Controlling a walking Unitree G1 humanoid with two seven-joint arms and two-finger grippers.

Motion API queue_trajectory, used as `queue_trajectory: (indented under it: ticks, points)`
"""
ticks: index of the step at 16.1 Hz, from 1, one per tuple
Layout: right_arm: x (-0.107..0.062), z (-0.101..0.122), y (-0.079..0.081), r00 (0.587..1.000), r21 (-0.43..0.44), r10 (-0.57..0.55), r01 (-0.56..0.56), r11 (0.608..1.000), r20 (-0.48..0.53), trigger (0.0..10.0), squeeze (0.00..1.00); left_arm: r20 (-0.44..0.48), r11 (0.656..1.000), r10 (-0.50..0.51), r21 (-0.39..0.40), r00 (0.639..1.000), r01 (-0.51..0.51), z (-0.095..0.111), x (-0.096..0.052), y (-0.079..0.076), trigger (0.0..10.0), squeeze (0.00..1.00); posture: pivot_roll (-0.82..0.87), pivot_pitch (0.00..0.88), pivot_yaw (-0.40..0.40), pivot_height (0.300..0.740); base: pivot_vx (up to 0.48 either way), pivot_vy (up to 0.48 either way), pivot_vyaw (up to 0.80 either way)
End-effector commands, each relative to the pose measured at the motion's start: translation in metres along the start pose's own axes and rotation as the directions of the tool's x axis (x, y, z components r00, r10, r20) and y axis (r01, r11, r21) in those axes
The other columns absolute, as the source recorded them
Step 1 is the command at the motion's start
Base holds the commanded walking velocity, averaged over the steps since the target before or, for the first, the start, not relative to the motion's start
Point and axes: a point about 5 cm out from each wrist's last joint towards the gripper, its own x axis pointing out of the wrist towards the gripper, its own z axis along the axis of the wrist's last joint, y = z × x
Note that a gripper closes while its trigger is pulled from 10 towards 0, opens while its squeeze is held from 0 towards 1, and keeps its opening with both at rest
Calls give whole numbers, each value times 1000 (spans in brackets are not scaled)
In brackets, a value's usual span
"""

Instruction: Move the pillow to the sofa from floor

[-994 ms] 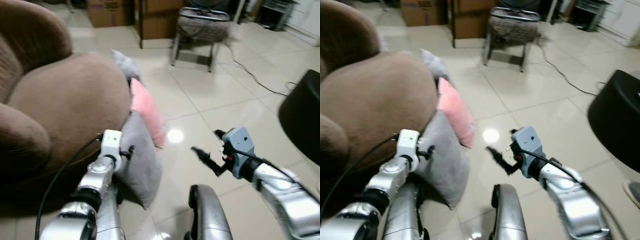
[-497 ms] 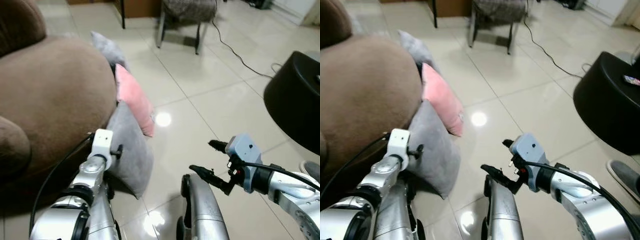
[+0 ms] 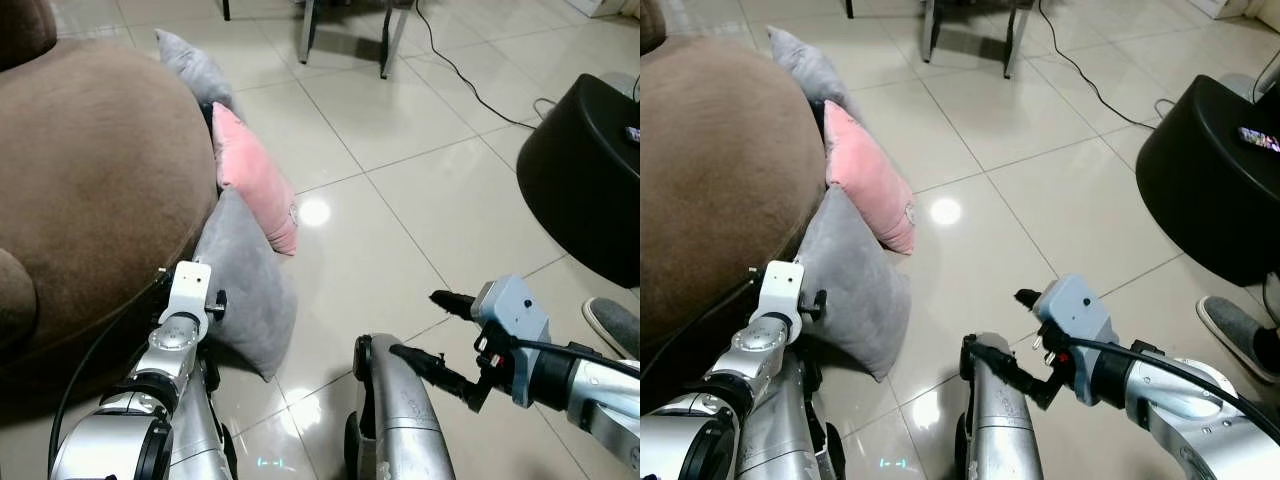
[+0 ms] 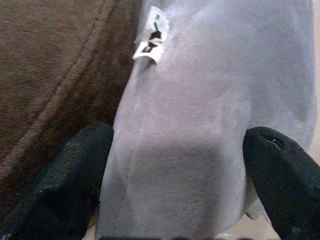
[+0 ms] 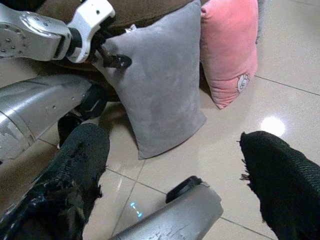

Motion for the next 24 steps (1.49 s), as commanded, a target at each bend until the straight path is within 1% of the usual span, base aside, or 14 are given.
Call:
queue_trajectory:
  ticks: [1,2,3,4,7,11,17,21,24]
  points:
    - [-4,2,2,1000,-2,3,-3,1000,-7,10000,0,-21,999,-33,-2,999,33,-6,-1,-6,7882,0,-320,205,-126,527,0,0,0]
    - [-5,3,2,1000,2,5,-5,1000,-8,10000,0,-21,998,-67,-18,998,67,-6,-2,-10,2941,0,-319,216,-127,527,0,0,0]
    - [-5,3,2,1000,6,5,-5,1000,-9,10000,0,-17,995,-93,-37,996,92,-6,-2,-13,0,0,-319,216,-127,527,0,0,0]
    - [-5,3,2,1000,8,5,-5,1000,-9,10000,0,-15,994,-106,-42,994,105,-6,-2,-14,0,0,-319,216,-127,527,0,0,0]
    - [-3,3,4,1000,16,1,-1,1000,-9,10000,0,-16,995,-95,-40,995,94,-8,-2,-13,0,0,-312,204,-124,527,0,0,0]
    - [2,6,5,1000,20,2,-2,1000,-3,10000,0,-12,994,-108,-37,994,107,-8,-3,-14,0,0,-301,200,-116,527,0,0,0]
    - [1,8,2,1000,28,-11,11,1000,0,10000,0,-12,989,-142,-39,990,142,-12,-5,-26,0,0,-295,186,-108,527,0,0,0]
    - [0,2,-1,1000,38,-27,27,999,-6,10000,0,-9,987,-152,-53,988,151,-11,-5,-28,0,0,-278,178,-102,527,0,0,0]
    - [2,-1,-2,1000,48,-27,27,998,-5,10000,0,-4,985,-165,-49,986,164,-10,-5,-29,0,0,-267,169,-100,527,0,0,0]
